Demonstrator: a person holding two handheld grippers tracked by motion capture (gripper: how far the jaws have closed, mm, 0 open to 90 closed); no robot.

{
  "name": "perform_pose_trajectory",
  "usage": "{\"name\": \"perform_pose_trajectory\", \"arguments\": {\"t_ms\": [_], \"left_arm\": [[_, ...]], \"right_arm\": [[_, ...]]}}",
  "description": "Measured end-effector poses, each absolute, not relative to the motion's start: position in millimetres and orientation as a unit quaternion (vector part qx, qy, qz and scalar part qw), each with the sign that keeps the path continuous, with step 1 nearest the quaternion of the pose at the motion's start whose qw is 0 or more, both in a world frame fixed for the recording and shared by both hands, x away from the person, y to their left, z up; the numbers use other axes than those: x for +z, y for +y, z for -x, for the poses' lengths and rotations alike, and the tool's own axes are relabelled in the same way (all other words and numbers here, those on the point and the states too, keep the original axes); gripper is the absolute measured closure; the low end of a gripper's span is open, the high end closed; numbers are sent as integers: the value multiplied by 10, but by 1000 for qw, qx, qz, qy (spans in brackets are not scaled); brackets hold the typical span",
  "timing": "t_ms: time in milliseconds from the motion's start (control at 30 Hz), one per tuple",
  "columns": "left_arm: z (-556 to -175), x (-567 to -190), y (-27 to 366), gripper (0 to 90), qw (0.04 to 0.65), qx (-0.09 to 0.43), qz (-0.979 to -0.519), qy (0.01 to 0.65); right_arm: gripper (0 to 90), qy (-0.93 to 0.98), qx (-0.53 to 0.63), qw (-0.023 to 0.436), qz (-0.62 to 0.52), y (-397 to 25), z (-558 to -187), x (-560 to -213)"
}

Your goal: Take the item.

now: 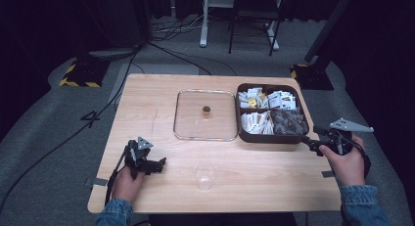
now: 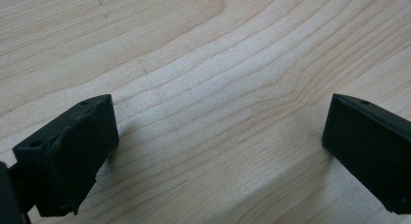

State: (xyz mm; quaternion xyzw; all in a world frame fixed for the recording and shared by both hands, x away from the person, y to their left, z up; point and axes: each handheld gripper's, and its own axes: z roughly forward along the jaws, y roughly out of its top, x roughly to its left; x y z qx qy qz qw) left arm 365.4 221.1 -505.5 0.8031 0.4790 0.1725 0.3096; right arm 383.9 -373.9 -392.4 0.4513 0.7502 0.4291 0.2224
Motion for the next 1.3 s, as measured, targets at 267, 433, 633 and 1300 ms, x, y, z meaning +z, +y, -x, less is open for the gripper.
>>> {"name": "perform_pose_trajectory", "arguments": {"t_ms": [267, 433, 633, 1300], "left_arm": [[-3655, -5055, 2210, 0, 310, 172, -803, 479], [-3655, -5055, 2211, 0, 310, 172, -803, 479], [-3655, -5055, 2211, 0, 310, 173, -803, 479], [-3655, -5055, 2211, 0, 310, 172, -803, 479]], "right_arm": [[404, 748, 421, 226, -460, -3728, -4041, -3806], [447, 751, 416, 226, -459, -3721, -4205, -3776], [443, 753, 399, 231, -470, -3702, -4375, -3827], [476, 775, 353, 216, -478, -3582, -4666, -4197]]}}
